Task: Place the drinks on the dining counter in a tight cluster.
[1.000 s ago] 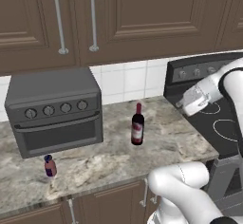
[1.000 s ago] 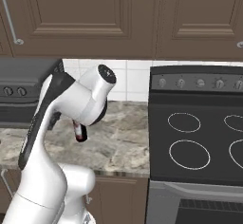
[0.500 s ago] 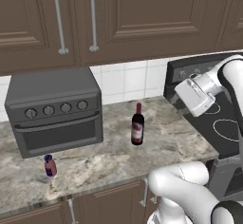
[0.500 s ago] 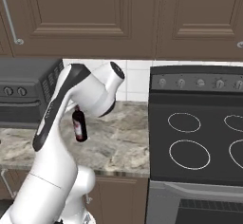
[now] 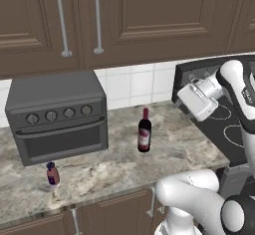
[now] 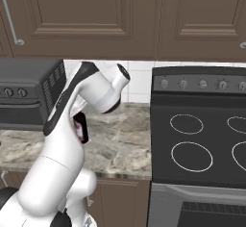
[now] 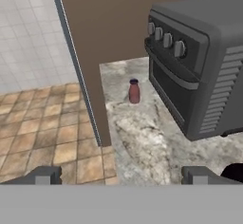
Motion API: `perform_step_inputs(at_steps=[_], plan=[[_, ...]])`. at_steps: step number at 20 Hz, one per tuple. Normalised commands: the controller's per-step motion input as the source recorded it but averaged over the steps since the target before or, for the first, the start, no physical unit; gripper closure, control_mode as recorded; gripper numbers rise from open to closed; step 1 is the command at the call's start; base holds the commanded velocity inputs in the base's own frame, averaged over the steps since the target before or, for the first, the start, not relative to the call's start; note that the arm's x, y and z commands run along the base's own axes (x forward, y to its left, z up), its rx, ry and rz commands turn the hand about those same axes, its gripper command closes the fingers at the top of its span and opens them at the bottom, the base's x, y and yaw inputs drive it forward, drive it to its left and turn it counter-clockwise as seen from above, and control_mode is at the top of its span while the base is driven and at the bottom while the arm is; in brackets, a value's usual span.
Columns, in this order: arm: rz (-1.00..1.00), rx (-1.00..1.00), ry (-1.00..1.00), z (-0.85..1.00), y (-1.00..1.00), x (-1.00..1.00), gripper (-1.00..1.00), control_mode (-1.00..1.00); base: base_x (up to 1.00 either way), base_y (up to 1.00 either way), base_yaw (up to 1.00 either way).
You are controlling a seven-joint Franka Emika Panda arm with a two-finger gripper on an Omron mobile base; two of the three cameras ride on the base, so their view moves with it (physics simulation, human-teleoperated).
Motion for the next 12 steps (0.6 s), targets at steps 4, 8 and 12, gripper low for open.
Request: perform_step_inputs(at_steps=[4, 8, 12], plan=[[0.00, 0.00, 0.00, -0.46, 0.00, 0.14, -1.00, -1.00, 0.00, 0.00, 0.00], [0.00, 0.00, 0.00, -0.45, 0.00, 0.22, -1.00, -1.00, 0.00, 0.00, 0.00], [0.00, 0.00, 0.00, -0.27, 0.00, 0.29, -1.00, -1.00, 0.00, 0.00, 0.00]])
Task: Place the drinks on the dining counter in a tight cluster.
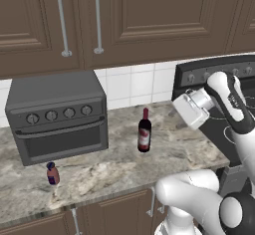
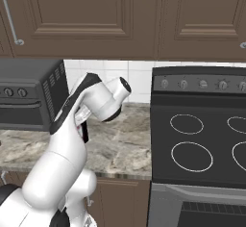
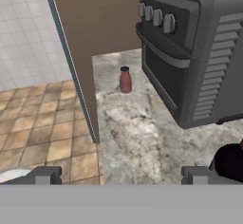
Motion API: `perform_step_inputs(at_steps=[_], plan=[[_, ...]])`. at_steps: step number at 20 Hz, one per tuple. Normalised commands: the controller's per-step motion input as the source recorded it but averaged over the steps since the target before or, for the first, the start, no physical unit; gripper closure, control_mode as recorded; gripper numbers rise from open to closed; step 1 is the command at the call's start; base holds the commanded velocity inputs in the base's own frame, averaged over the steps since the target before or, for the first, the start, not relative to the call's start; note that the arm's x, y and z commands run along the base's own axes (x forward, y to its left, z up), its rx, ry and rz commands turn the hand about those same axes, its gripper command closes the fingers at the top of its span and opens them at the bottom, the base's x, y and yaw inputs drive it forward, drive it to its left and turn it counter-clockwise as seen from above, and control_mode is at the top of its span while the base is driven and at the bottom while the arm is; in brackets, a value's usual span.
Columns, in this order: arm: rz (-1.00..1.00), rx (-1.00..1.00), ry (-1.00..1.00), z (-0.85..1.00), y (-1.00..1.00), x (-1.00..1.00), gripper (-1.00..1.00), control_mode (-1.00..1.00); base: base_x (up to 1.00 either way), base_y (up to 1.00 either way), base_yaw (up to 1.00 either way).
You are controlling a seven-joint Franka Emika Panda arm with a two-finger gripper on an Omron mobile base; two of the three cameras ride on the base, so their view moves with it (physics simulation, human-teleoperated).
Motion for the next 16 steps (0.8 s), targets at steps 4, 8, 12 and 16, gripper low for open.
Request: perform_step_inputs(at_steps=[4, 8, 12, 16], plan=[[-0.01, 0.05, 0.00, -0.20, 0.00, 0.39, -1.00, -1.00, 0.00, 0.00, 0.00], [0.00, 0.13, 0.00, -0.14, -0.08, 0.40, -1.00, -1.00, 0.00, 0.00, 0.00], [0.00, 0.15, 0.00, -0.08, -0.22, 0.35, -1.00, -1.00, 0.00, 0.00, 0.00], [0.00, 0.08, 0.04, -0.02, -0.12, 0.26, -1.00, -1.00, 0.00, 0.00, 0.00]])
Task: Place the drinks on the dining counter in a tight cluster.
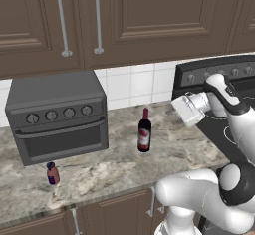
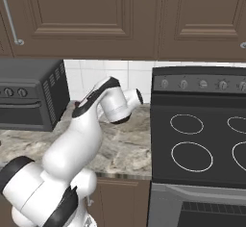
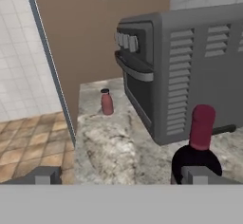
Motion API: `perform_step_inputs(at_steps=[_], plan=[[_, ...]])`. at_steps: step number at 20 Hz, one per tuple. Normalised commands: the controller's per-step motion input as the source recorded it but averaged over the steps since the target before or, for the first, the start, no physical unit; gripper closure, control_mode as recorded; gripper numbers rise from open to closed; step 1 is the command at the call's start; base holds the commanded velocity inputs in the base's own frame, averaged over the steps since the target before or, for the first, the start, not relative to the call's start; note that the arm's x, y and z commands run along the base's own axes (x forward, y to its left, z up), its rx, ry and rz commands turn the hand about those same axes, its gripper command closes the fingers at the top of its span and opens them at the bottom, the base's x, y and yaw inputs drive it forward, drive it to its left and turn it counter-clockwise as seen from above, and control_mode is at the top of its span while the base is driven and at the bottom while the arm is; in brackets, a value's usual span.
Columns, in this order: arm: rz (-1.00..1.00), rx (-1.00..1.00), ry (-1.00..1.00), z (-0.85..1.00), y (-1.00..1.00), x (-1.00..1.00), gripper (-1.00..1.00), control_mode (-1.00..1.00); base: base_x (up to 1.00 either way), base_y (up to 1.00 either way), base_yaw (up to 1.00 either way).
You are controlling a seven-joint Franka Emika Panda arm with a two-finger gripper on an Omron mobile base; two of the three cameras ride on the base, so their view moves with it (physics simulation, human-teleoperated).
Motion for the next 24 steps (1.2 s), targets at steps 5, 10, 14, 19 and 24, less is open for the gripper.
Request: perform_step_inputs(at_steps=[5, 10, 14, 19, 24], plan=[[0.00, 0.02, 0.06, -0.22, 0.00, 0.43, -1.00, -1.00, 0.00, 0.00, 0.00], [0.00, 0.00, 0.08, -0.21, 0.00, 0.32, -1.00, -1.00, 0.00, 0.00, 0.00], [0.00, 0.00, 0.04, -0.17, 0.00, 0.18, -1.00, -1.00, 0.00, 0.00, 0.00], [0.00, 0.00, 0.00, -0.35, 0.00, 0.18, -1.00, -1.00, 0.00, 0.00, 0.00], [0.00, 0.00, 0.00, -0.47, 0.00, 0.16, -1.00, -1.00, 0.00, 0.00, 0.00]])
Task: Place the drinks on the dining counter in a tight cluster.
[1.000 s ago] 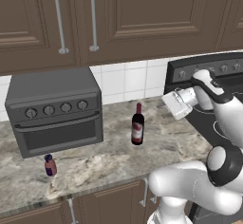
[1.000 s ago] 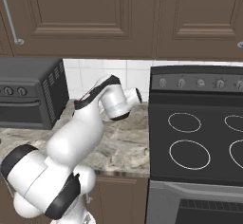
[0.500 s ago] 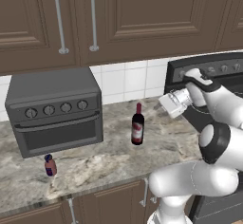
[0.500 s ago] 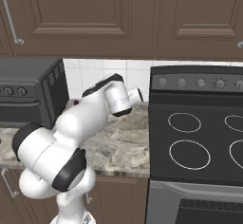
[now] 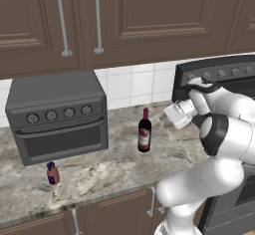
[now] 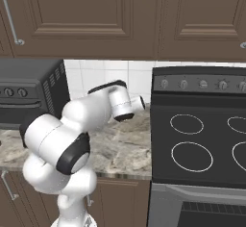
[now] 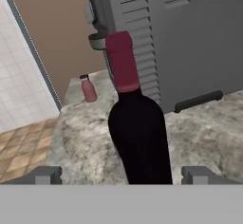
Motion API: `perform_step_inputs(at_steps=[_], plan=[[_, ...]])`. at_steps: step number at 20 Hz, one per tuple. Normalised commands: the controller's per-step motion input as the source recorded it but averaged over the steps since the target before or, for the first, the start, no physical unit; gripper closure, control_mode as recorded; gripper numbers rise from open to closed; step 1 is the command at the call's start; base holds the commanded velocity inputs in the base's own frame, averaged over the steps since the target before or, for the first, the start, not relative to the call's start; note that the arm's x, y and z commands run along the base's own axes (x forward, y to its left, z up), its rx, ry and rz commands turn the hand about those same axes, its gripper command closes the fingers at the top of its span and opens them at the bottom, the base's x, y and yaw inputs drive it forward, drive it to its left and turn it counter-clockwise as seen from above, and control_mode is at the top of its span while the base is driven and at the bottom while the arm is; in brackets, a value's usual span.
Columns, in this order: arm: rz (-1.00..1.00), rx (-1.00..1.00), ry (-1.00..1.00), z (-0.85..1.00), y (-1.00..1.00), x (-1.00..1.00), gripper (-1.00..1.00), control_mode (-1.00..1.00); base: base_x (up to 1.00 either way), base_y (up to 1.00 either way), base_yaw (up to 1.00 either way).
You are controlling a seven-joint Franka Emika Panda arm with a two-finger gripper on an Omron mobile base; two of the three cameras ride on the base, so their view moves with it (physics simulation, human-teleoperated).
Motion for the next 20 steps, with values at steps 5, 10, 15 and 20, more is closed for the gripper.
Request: perform_step_inputs(at_steps=[5, 10, 15, 20], plan=[[0.00, 0.00, -0.01, -0.25, 0.08, 0.14, -1.00, -1.00, 0.00, 0.00, 0.00], [0.00, 0.00, -0.01, -0.11, 0.13, 0.16, -1.00, -1.00, 0.00, 0.00, 0.00], [0.00, 0.00, 0.00, 0.00, 0.24, 0.00, -1.00, -1.00, 0.00, 0.00, 0.00], [0.00, 0.00, 0.00, 0.00, 0.20, 0.00, -1.00, -1.00, 0.00, 0.00, 0.00]])
